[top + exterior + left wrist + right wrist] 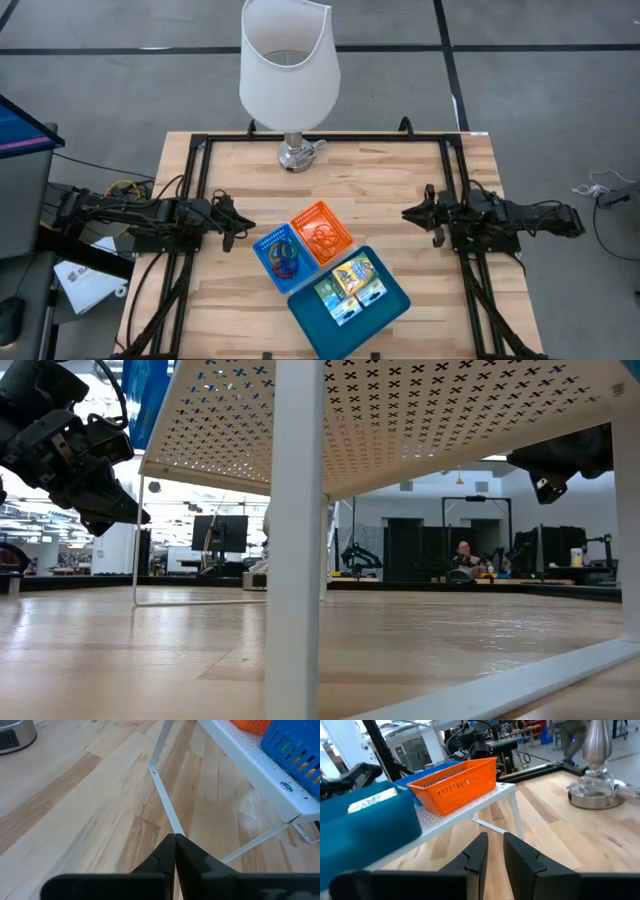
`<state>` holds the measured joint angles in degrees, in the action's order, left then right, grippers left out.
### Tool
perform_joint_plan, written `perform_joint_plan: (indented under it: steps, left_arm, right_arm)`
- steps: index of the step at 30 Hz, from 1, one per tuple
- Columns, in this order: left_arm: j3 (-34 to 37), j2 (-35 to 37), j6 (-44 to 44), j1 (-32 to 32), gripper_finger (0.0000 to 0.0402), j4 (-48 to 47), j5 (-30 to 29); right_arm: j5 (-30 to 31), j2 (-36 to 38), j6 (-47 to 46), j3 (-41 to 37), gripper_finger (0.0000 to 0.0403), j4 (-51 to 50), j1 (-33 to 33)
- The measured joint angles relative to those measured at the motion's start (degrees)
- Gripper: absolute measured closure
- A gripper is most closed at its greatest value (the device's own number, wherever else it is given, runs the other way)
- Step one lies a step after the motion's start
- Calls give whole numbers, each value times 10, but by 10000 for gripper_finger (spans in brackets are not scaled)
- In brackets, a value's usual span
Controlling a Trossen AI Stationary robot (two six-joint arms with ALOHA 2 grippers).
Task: Pick & Place Office Desk Supplies
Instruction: Return to Home Position
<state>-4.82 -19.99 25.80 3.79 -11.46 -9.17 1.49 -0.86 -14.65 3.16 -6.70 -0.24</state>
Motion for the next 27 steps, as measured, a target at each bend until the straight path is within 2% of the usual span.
perform_joint_plan:
  steps: [27]
  left_arm:
    - [0, 0, 0, 0, 399, 0, 0]
  right_arm:
    - [-1, 1, -24, 0, 345, -2, 2]
